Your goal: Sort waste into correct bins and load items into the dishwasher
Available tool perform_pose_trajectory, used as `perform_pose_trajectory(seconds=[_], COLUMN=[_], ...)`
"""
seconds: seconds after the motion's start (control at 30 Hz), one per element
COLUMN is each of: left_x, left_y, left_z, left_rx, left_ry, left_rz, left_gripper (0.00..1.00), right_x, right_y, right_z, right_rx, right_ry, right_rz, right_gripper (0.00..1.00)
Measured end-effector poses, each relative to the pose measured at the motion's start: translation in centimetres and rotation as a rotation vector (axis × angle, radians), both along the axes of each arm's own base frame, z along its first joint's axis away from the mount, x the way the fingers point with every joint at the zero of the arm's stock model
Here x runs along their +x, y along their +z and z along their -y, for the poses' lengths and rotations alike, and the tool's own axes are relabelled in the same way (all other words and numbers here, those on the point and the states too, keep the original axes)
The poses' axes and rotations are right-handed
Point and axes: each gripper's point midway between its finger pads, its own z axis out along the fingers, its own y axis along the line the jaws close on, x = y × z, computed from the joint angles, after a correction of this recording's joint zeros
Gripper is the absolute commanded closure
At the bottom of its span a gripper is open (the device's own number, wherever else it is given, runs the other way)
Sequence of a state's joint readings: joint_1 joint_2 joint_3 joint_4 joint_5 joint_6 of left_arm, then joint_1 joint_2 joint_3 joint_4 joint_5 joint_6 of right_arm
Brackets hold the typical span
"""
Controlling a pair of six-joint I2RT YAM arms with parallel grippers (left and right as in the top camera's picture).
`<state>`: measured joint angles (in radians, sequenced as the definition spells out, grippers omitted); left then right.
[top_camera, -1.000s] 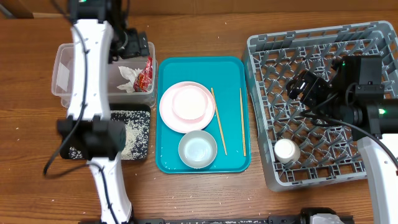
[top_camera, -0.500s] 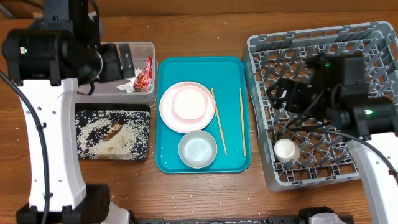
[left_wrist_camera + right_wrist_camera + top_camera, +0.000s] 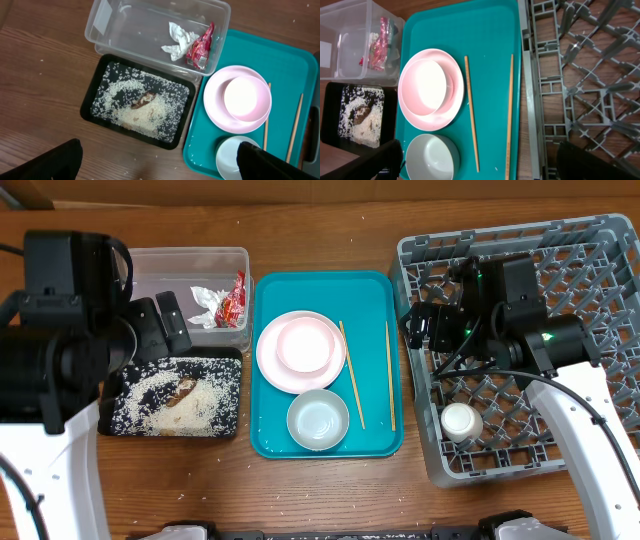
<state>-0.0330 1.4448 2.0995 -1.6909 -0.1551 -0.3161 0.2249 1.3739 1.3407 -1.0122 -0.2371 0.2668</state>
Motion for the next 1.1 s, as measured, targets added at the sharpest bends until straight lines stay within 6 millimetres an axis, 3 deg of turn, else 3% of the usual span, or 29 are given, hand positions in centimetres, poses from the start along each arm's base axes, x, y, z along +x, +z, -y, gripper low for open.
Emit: perform_pose_trajectory(seconds=[0.2, 0.8, 1.0, 1.1], left_x=[0.6, 0.5, -1.3, -0.6], left_y=[-1.0, -0.9, 0.5, 2.7], left_z=[0.0, 0.0, -0.2, -0.5], left_rx=[0.001, 0.002, 0.008, 0.016], left_ry=[0.001, 0.005, 0.006, 0.023], left_rz=[-0.037, -0.033, 0.037, 0.23], left_gripper=[0.0, 0.0, 0.0, 0.0], right_x=[0.0, 0.1, 0.1, 0.1], right_y=[0.0, 0.0, 0.0, 0.0], right_z=[0.0, 0.1, 0.1, 0.1], right_rx=[-0.002, -0.006, -0.006, -0.007], right_ry=[0.0, -0.002, -0.002, -0.003], right_rz=[0.002, 0.004, 0.004, 0.004], right_gripper=[0.0, 0.0, 0.0, 0.0])
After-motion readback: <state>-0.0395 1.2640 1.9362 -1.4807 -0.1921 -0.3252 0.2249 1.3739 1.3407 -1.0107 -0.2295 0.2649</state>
